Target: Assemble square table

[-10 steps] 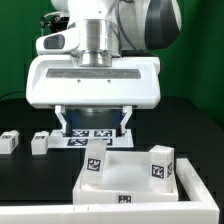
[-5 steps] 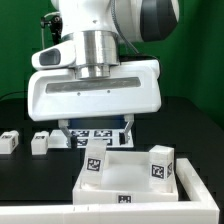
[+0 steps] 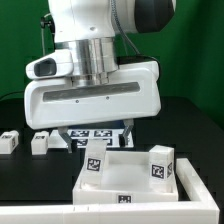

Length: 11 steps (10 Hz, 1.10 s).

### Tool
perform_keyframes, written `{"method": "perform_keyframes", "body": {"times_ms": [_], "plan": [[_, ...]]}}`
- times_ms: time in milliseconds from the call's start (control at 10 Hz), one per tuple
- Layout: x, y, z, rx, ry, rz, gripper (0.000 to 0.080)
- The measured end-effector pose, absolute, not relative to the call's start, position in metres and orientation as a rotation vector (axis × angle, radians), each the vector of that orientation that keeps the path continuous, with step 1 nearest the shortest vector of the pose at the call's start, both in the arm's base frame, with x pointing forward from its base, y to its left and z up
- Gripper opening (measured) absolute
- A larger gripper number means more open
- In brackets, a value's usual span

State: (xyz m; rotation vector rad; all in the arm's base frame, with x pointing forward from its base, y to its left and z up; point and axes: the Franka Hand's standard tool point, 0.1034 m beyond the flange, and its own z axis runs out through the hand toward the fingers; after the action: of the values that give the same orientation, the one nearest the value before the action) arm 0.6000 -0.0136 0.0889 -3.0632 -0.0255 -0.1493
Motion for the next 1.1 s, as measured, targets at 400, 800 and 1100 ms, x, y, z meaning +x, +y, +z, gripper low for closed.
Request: {"method": "perform_keyframes", "body": {"times_ms": [400,800,1100], "plan": [[0.5999,-0.0249,0.0881,-3.067,-0.038,-0.150,0.0391],[0.5997,-0.0248,0.0867,-3.068,-0.051,-0.150,0.0285],[0.5995,-0.0250,0.0867,-3.066,0.000,-0.147,0.0285]]}}
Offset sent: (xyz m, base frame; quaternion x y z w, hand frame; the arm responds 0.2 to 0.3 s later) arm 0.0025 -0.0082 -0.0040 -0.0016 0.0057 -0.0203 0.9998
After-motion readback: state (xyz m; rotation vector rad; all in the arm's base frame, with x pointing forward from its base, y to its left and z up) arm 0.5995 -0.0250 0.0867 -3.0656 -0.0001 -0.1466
